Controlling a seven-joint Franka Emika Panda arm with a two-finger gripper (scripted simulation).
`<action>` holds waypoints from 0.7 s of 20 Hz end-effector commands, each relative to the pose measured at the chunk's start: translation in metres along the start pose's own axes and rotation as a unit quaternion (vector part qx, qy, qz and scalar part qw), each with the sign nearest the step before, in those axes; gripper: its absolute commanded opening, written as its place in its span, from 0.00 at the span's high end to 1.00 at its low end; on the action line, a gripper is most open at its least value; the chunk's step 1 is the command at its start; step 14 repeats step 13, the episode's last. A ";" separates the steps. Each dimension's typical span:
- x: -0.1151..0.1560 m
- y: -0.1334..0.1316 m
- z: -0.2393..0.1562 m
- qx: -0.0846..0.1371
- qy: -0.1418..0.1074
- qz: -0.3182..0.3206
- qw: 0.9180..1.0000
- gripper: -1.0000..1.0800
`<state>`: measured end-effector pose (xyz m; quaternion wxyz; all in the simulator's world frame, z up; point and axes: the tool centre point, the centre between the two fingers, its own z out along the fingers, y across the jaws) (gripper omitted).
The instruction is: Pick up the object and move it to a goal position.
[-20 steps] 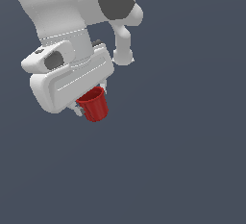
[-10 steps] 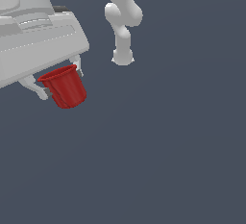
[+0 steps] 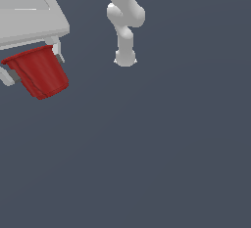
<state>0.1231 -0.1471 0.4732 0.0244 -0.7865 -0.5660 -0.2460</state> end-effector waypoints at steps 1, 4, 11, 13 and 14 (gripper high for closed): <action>0.001 0.004 -0.007 -0.001 0.004 -0.006 1.000 1.00; 0.001 0.008 -0.012 -0.001 0.007 -0.010 1.000 1.00; 0.001 0.011 -0.017 -0.001 0.011 -0.014 1.000 1.00; 0.001 0.011 -0.017 -0.001 0.011 -0.014 1.000 1.00; 0.001 0.011 -0.017 -0.001 0.011 -0.014 1.000 1.00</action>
